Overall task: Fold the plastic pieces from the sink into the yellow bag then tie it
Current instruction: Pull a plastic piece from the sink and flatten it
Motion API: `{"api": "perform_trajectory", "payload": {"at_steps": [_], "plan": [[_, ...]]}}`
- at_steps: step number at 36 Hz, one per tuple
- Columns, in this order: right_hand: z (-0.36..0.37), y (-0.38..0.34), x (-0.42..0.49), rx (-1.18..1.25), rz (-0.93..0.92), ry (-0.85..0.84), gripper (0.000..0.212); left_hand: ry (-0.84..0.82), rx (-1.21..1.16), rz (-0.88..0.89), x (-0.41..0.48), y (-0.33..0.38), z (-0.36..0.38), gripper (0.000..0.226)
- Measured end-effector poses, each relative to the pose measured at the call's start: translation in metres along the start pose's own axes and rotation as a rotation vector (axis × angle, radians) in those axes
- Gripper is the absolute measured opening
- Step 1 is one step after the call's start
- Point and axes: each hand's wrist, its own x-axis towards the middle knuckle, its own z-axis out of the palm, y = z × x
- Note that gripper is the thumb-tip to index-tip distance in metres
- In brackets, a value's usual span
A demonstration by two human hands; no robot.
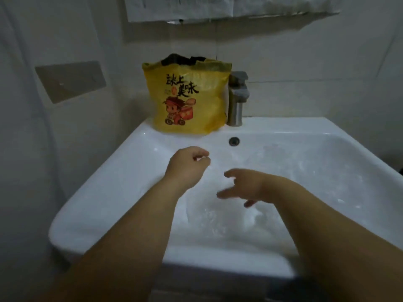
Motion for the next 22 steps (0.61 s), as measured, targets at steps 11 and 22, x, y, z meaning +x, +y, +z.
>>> {"api": "perform_trajectory", "payload": {"at_steps": [11, 22], "plan": [[0.026, 0.004, 0.010, -0.370, 0.060, -0.189, 0.034, -0.341, 0.166, -0.092, -0.008, -0.008, 0.004, 0.040], [-0.027, 0.001, -0.008, 1.138, -0.169, 0.303, 0.026, -0.188, -0.220, -0.035, -0.001, -0.005, -0.004, 0.009]]}}
